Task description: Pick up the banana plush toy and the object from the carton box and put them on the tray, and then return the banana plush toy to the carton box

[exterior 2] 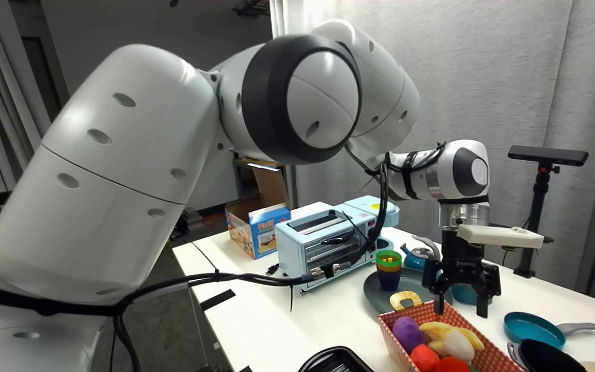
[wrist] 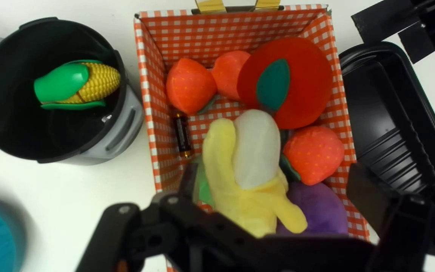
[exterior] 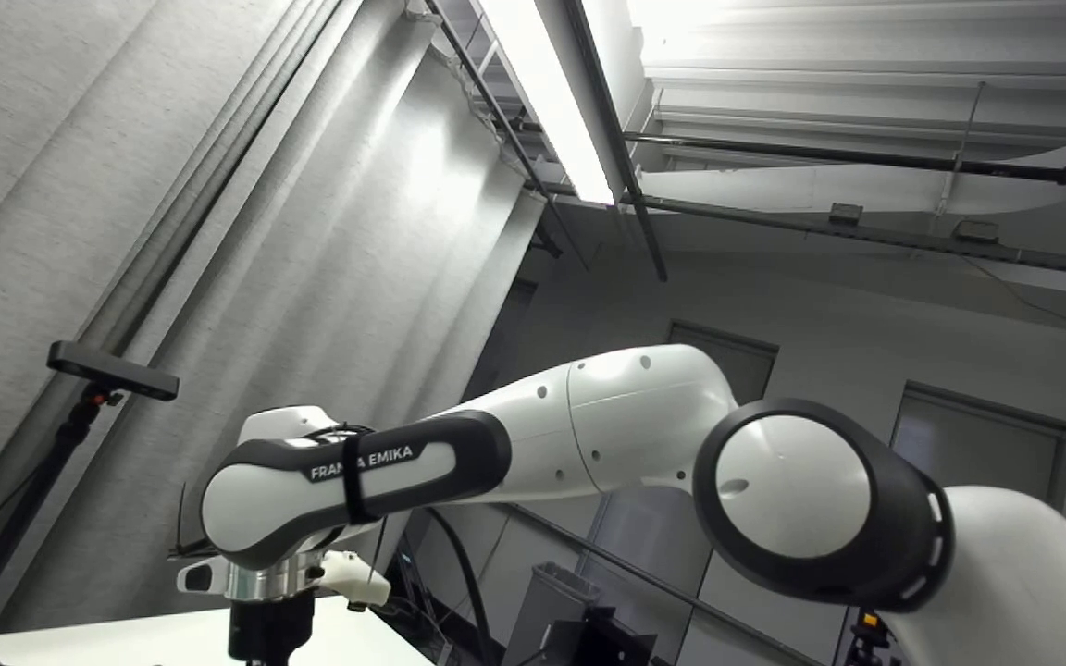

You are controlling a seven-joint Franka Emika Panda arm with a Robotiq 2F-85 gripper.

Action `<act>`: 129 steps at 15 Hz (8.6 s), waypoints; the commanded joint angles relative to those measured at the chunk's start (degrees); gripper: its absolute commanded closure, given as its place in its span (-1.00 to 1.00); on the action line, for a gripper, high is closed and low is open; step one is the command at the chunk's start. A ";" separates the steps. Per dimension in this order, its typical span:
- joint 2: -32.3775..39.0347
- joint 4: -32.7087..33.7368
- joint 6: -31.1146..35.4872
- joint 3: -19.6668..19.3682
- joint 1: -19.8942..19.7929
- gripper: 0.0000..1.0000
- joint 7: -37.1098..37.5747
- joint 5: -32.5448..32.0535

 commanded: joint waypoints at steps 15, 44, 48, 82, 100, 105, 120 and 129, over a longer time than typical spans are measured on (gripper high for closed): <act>13.88 14.32 -7.35 1.02 -2.93 -0.31 -6.25 6.57; -20.15 -38.70 35.01 2.59 3.61 0.94 23.54 4.03; -23.38 -44.56 44.49 0.43 5.36 0.94 33.68 -4.36; -28.81 -53.48 41.77 -0.04 7.77 0.94 59.30 2.53; -28.91 -49.31 17.05 2.45 6.80 0.94 46.68 19.42; -29.04 -49.09 16.07 2.23 7.01 0.23 47.97 19.42; -27.87 -48.97 18.71 2.48 6.81 -1.00 39.52 25.81; -27.83 -49.09 19.49 2.52 6.78 -1.00 39.29 26.11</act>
